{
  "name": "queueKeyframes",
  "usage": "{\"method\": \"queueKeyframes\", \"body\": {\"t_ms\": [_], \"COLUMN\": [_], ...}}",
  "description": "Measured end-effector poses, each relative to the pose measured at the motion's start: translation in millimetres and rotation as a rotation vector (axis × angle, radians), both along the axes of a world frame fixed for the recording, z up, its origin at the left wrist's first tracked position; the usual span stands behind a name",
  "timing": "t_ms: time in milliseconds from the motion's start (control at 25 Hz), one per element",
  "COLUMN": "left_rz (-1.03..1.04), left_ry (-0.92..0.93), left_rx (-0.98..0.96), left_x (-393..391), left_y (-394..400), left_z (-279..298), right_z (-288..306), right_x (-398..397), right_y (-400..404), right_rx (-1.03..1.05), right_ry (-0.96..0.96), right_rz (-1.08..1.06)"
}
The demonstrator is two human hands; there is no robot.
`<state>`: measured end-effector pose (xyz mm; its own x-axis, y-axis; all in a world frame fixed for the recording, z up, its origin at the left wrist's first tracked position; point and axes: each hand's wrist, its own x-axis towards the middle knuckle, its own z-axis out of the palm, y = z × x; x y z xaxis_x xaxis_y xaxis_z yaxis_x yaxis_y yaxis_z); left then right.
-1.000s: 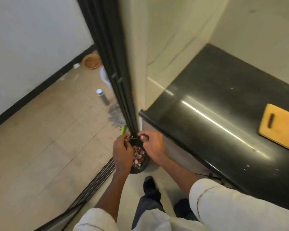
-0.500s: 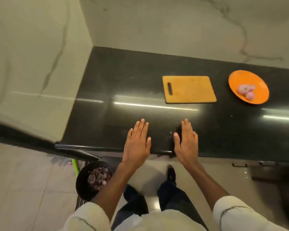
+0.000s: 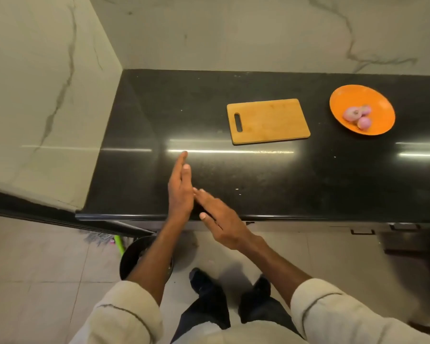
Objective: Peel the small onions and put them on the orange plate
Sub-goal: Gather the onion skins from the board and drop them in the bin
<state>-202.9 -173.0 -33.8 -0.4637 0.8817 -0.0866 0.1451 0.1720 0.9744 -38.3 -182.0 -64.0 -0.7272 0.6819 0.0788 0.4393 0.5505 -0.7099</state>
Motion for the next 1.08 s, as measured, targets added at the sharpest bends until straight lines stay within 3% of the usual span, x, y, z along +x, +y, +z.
{"method": "queueKeyframes", "body": {"t_ms": [80, 160, 200, 280, 320, 400, 440, 480, 560, 640, 720, 840, 1000, 1080], "left_rz": [0.036, -0.026, -0.072, -0.144, -0.164, -0.172, -0.171, -0.172, -0.181, -0.182, -0.178, -0.229, -0.286, -0.325], "left_ry": [0.006, 0.029, 0.04, 0.041, 0.038, 0.055, 0.065, 0.071, 0.082, 0.098, 0.117, 0.183, 0.297, 0.32], "left_rx": [0.003, -0.033, -0.055, -0.074, -0.074, -0.063, -0.062, -0.072, -0.105, -0.119, -0.118, -0.13, -0.122, -0.132], "left_x": [-5.3, -2.1, 3.0, 11.7, 13.9, 11.9, 9.2, 5.6, 0.6, -2.7, -3.7, 3.4, 27.6, 41.5], "left_y": [9.4, 11.3, 11.1, 11.4, 11.8, 12.7, 12.9, 12.8, 11.7, 13.3, 16.4, 27.2, 54.4, 74.6], "left_z": [6.7, 8.1, 8.3, 8.8, 9.2, 8.0, 7.4, 6.7, 5.9, 5.6, 8.4, 8.8, 1.5, -6.4], "right_z": [0.8, 2.0, -1.3, -4.6, -2.7, -5.2, -3.9, -1.2, 1.3, 9.1, 14.1, 31.9, 51.9, 53.3], "right_x": [15.1, 21.2, 17.5, 1.8, -1.6, -2.0, -0.9, -1.7, -6.0, -4.7, 5.0, 25.0, 67.0, 91.0], "right_y": [14.2, 13.7, 4.1, -23.9, -30.6, -21.6, -15.2, -13.5, -21.9, -30.1, -17.9, 9.7, 66.6, 102.6], "right_rx": [0.049, 0.049, 0.068, 0.014, -0.041, -0.04, -0.024, 0.005, 0.03, -0.146, -0.16, -0.125, -0.099, -0.113], "right_ry": [-0.024, -0.274, -0.328, -0.184, -0.1, -0.052, -0.149, -0.252, -0.221, -0.041, 0.136, 0.196, 0.074, -0.062], "right_rz": [-0.32, -0.581, -0.484, -0.085, -0.009, -0.214, -0.355, -0.353, -0.025, 0.175, -0.04, -0.46, -0.735, -0.773]}}
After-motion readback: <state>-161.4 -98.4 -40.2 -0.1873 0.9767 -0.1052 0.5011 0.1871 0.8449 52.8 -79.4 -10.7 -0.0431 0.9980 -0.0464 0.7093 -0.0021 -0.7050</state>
